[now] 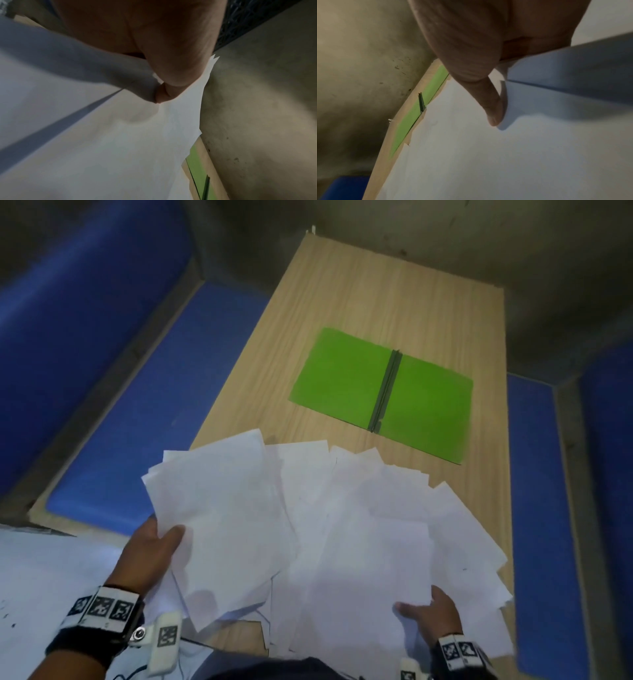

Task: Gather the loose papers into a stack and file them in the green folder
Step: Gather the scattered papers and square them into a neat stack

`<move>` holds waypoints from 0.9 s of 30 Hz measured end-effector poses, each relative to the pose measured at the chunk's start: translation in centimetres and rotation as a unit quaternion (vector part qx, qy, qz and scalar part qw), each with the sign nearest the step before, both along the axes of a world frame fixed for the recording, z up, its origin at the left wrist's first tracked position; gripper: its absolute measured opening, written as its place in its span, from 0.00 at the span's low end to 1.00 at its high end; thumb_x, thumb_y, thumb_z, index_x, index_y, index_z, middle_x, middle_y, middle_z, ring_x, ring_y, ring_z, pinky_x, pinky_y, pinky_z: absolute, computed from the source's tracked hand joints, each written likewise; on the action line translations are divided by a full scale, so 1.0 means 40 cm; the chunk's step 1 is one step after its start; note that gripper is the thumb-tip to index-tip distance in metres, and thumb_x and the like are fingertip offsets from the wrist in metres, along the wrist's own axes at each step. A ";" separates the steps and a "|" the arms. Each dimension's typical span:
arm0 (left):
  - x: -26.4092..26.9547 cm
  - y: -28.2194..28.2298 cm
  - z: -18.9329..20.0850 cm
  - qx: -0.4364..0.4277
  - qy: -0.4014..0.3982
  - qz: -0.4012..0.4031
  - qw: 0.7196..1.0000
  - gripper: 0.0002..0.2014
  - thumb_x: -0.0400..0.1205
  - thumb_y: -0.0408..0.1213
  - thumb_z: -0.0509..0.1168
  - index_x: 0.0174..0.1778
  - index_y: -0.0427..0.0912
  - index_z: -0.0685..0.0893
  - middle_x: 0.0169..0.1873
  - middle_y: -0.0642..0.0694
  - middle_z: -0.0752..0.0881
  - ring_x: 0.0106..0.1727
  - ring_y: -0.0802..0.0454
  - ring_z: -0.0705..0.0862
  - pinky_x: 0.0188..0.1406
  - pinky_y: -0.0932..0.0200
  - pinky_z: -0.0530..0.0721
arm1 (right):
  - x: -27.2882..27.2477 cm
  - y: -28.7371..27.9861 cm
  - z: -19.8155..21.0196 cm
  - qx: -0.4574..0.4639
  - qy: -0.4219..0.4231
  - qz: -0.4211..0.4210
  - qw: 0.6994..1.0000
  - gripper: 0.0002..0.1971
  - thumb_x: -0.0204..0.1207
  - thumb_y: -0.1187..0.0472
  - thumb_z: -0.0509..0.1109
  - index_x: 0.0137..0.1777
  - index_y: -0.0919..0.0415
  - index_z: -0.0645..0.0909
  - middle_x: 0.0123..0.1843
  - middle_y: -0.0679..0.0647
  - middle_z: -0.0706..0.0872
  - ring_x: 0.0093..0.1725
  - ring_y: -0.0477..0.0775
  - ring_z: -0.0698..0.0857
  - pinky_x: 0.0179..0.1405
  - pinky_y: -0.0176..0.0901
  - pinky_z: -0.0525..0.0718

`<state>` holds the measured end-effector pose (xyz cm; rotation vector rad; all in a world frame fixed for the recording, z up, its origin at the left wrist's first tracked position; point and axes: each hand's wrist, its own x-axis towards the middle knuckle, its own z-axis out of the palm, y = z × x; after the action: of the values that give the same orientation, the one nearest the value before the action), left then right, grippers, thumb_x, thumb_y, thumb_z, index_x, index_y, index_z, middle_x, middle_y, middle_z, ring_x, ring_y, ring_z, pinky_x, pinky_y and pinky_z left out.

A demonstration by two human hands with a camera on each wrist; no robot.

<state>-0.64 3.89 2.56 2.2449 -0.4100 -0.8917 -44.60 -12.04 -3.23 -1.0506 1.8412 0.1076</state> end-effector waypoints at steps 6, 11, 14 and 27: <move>0.034 -0.028 -0.003 -0.013 -0.032 -0.003 0.999 0.18 0.85 0.32 0.65 0.72 0.38 0.78 0.58 0.38 0.83 0.57 0.40 0.81 0.57 0.46 0.76 | -0.006 0.029 0.043 -0.096 -0.063 -0.025 0.993 0.18 0.65 0.69 0.81 0.53 0.66 0.80 0.48 0.60 0.85 0.52 0.58 0.83 0.55 0.46 0.77; 0.056 -0.059 0.021 -0.046 -0.021 0.014 0.999 0.14 0.85 0.33 0.64 0.67 0.39 0.81 0.55 0.41 0.84 0.58 0.41 0.82 0.57 0.48 0.76 | -0.045 -0.014 0.156 -0.194 -0.162 -0.037 0.967 0.14 0.70 0.74 0.75 0.55 0.66 0.83 0.47 0.59 0.88 0.45 0.54 0.86 0.42 0.42 0.80; 0.054 -0.090 0.020 -0.053 -0.002 0.005 0.999 0.15 0.84 0.38 0.66 0.66 0.39 0.83 0.56 0.42 0.87 0.59 0.41 0.84 0.59 0.47 0.78 | -0.072 -0.073 0.213 -0.226 -0.192 -0.061 0.953 0.17 0.64 0.69 0.79 0.53 0.57 0.85 0.49 0.48 0.92 0.50 0.53 0.89 0.44 0.44 0.87; -0.255 -0.139 -0.112 -0.117 0.357 0.032 0.926 0.18 0.85 0.48 0.67 0.69 0.48 0.83 0.64 0.46 0.90 0.66 0.41 0.88 0.66 0.41 0.83 | 0.097 -0.018 0.151 -0.190 -0.158 -0.102 0.964 0.23 0.72 0.73 0.74 0.66 0.79 0.74 0.61 0.61 0.82 0.62 0.56 0.80 0.56 0.43 0.72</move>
<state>-10.85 -1.68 -1.92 1.5640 -0.0903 -1.4526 -40.72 -12.74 2.80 -1.0557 1.6964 -0.5276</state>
